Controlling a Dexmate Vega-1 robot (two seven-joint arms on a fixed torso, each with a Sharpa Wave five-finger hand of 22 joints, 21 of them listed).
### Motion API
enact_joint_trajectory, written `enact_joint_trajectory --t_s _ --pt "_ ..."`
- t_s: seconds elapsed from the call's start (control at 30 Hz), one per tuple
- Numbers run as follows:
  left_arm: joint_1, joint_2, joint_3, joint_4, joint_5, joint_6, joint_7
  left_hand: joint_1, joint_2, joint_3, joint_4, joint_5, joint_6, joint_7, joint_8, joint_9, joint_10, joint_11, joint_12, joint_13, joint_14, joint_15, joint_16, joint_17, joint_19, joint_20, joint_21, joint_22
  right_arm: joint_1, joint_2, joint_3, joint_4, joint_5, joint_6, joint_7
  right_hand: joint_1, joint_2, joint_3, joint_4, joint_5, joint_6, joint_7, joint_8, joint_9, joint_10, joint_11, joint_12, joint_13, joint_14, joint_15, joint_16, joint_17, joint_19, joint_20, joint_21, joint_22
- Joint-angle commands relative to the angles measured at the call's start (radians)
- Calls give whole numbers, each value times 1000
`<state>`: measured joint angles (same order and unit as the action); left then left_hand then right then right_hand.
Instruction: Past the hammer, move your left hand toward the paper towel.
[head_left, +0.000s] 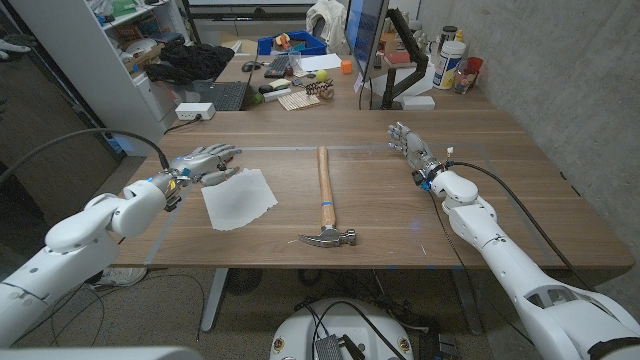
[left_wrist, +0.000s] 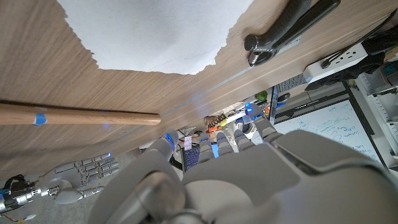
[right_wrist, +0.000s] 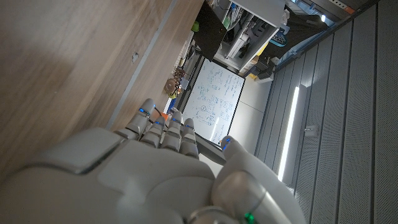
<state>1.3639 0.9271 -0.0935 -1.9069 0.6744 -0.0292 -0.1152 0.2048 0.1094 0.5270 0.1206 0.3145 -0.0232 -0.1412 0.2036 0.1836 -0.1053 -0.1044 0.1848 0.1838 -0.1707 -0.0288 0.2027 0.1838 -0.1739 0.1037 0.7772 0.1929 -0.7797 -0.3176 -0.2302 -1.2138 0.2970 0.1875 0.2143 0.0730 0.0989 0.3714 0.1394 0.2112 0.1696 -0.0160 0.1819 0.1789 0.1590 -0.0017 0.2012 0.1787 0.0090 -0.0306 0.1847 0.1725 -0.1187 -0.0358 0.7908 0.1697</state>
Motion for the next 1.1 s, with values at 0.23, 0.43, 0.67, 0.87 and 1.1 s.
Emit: enact_joint_trajectory --t_s 0.23,0.43,0.67,0.87,1.1 --pt "5 26 22 -3 -18 16 -24 0 8 2 8 -4 -5 -6 -1 4 -10 -2 -2 2 -86 -12 -4 2 -255 3 -5 6 -5 -3 -1 -1 0 -1 3 -11 24 2 2 8 2 -1 6 3 2 1 3 3 3 -20 -1 2 6 -32 -10 5" --pt "9 32 27 -4 -20 20 -30 0 8 1 10 -4 -7 -5 -2 4 -11 -1 -2 2 -87 -12 -3 2 -256 4 -5 6 -1 -4 -5 2 -3 0 4 -12 24 2 2 8 2 -1 6 3 4 1 4 3 3 -20 -1 2 6 -32 -12 6" --pt "6 37 36 1 -29 24 -41 -2 9 0 12 -5 -14 -6 -4 5 -19 -1 -4 2 -89 -8 -3 3 -255 3 -5 7 1 -4 -7 3 -5 -3 4 -12 24 2 2 8 2 -1 6 3 3 0 4 3 3 -20 -1 2 7 -32 -14 6" --pt "3 42 48 8 -32 26 -44 -3 9 -1 14 -5 -17 -6 -5 5 -23 0 -4 2 -91 -4 -3 3 -253 0 -4 7 3 -4 -9 5 -8 -5 3 -12 24 2 2 8 1 -1 5 3 2 0 4 3 3 -20 -1 2 8 -32 -16 6" --pt "2 47 53 8 -36 31 -45 -5 9 -3 16 -5 -19 -7 -5 5 -23 1 -4 2 -92 -4 -2 3 -256 1 -6 7 6 -4 -12 10 -10 -5 5 -12 24 2 2 8 1 0 6 3 2 1 3 3 3 -20 -1 2 9 -32 -19 6"
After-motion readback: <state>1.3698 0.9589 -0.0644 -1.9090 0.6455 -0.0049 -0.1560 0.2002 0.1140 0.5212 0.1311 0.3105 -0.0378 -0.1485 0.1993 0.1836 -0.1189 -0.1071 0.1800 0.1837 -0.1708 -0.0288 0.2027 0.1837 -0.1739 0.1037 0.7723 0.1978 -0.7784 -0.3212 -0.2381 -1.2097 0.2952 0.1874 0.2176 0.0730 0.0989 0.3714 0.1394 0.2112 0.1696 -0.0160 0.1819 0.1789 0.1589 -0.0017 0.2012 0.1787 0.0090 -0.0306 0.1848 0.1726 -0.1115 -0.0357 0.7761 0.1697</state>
